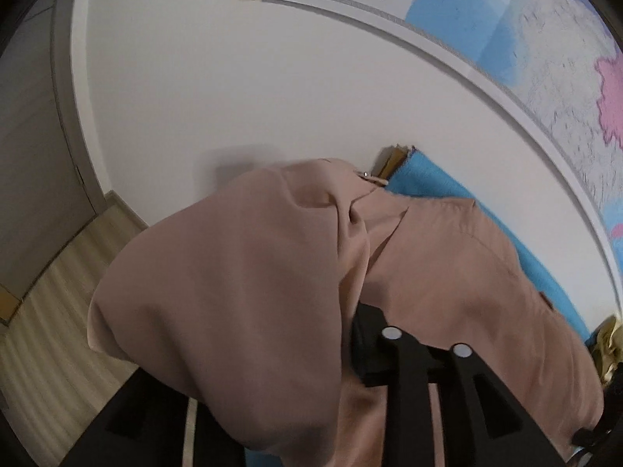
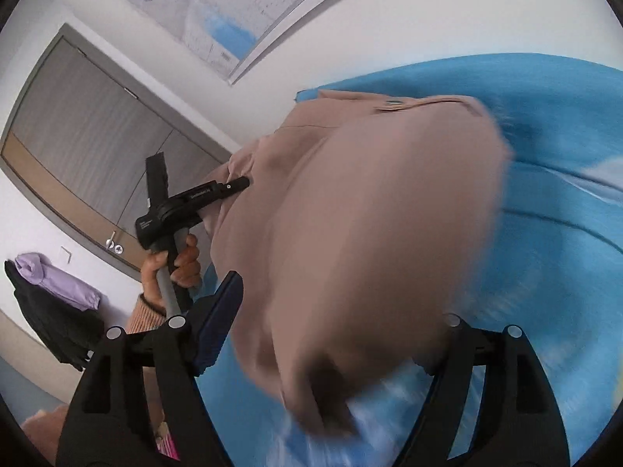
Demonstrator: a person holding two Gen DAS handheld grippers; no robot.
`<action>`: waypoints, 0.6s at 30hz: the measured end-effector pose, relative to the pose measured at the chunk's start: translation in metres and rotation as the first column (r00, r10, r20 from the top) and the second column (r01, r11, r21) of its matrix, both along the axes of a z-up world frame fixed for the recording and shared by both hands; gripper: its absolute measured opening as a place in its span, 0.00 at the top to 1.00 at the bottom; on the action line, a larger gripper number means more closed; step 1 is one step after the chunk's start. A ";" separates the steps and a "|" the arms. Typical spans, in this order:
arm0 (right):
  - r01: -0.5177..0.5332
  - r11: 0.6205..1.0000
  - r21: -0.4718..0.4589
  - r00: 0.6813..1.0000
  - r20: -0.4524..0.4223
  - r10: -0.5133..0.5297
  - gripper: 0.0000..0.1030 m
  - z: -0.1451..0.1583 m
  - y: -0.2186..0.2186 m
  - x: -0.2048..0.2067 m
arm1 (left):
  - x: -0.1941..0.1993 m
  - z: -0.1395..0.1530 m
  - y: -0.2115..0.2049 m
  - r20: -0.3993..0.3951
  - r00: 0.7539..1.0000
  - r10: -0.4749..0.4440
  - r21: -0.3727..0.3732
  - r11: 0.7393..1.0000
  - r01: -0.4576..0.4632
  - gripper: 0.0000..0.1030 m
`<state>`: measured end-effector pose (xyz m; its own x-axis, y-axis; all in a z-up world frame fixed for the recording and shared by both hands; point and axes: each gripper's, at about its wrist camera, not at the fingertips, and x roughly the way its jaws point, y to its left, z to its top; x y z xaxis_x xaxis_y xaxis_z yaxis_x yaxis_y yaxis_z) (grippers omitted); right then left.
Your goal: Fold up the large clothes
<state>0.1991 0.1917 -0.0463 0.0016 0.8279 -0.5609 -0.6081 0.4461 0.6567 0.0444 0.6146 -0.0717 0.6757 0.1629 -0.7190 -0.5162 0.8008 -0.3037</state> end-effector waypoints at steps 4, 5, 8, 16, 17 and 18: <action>0.081 0.997 0.008 0.996 -0.023 -0.081 0.48 0.000 -0.021 0.007 | -0.003 -0.006 -0.007 -0.048 0.999 0.018 0.018 1.000 -0.017 0.43; 0.083 0.996 0.018 0.996 -0.045 -0.082 0.65 0.000 -0.017 0.012 | -0.008 -0.005 -0.008 -0.058 0.998 0.024 0.020 1.000 -0.023 0.38; 0.081 0.997 -0.014 0.995 -0.051 -0.082 0.93 -0.001 -0.010 0.017 | -0.012 -0.002 -0.009 -0.083 0.996 0.034 0.041 0.999 -0.031 0.35; 0.093 0.982 -0.161 0.992 -0.065 -0.105 0.82 -0.011 0.033 0.037 | -0.049 0.026 -0.033 -0.104 0.985 0.141 0.220 0.969 -0.115 0.23; 0.097 0.980 -0.174 0.995 -0.021 -0.102 0.75 -0.005 0.032 0.033 | -0.059 0.032 -0.040 -0.086 0.983 0.164 0.265 0.955 -0.136 0.22; 0.106 0.977 -0.187 0.994 0.018 -0.104 0.58 0.000 0.030 0.029 | -0.065 0.037 -0.047 -0.068 0.984 0.165 0.290 0.947 -0.138 0.21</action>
<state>0.2278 0.2220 -0.0464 0.0885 0.7027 -0.7059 -0.5564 0.6227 0.5501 -0.0210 0.5680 -0.0350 0.5614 0.4640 -0.6853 -0.6529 0.7571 -0.0223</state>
